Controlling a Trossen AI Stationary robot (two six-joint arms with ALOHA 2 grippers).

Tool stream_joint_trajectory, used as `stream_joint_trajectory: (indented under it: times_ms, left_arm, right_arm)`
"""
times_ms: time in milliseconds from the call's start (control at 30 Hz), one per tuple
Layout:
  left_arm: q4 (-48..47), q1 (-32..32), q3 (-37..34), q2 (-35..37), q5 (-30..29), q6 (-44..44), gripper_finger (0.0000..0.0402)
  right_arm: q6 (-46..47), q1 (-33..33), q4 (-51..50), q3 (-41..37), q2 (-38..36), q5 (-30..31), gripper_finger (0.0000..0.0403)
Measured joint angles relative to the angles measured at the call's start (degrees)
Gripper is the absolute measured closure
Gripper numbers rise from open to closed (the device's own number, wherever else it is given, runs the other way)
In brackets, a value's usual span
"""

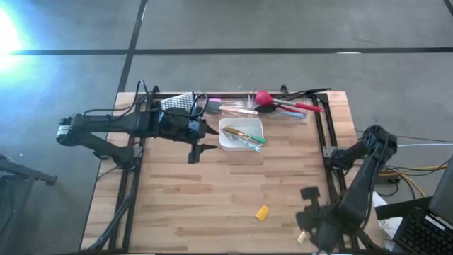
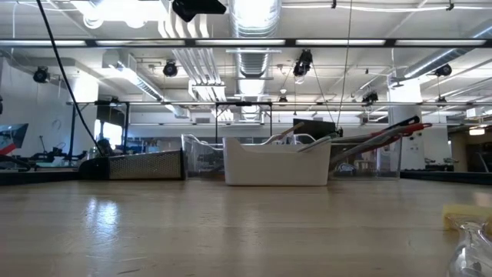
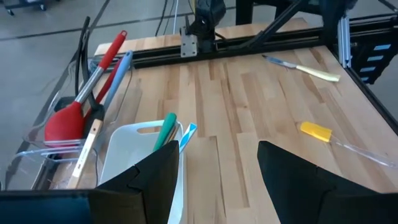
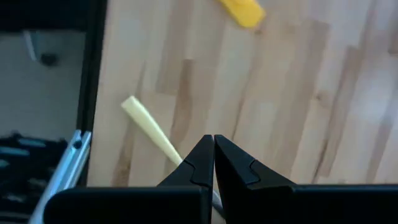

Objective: Pick & Place Kitchen Items
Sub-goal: Put the yellow knife into the white bin

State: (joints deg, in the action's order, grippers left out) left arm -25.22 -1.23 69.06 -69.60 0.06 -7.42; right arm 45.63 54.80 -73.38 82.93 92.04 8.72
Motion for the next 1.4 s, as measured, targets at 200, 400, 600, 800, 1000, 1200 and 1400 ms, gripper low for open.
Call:
stream_joint_trajectory:
  times_ms: [200, 400, 600, 800, 1000, 1200, 1400]
  left_arm:
    - [1.33, 0.0, -0.02, 0.04, 0.02, 0.0, 0.0177]
    - [1.24, 0.0, -0.02, 0.04, 0.04, 0.15, 0.0177]
    - [1.23, 0.0, -0.02, 0.04, 0.04, 0.44, 0.0177]
    - [1.25, 0.0, -0.02, 0.04, 0.04, 0.44, 0.0177]
    - [1.27, 0.0, -0.02, 0.04, 0.05, 1.16, 0.0177]
    - [1.24, 0.0, -0.02, 0.04, 0.06, 1.49, 0.0177]
    - [1.23, 0.0, -0.02, 0.04, 0.06, 1.49, 0.0177]
  right_arm:
    - [-8.21, 3.78, -3.67, 4.32, 8.18, -6.39, 0.0395]
    - [-2.27, 4.58, -3.77, 5.93, 11.92, -5.3, 0.0394]
    - [3.5, 4.62, -3.74, 5.55, 12.16, -5.28, 0.0387]
    - [5.7, 4.8, -2.08, 4.8, 12.14, -5.33, 0.0337]
    - [2.69, 4.97, 1.47, 4.5, 12.12, -5.58, 0.0278]
    - [-0.59, 4.95, 8.17, 2.07, 12.08, -5.61, 0.024]
    - [-1.6, 5.21, 14.59, -4.15, 12.08, -7.47, 0.0225]
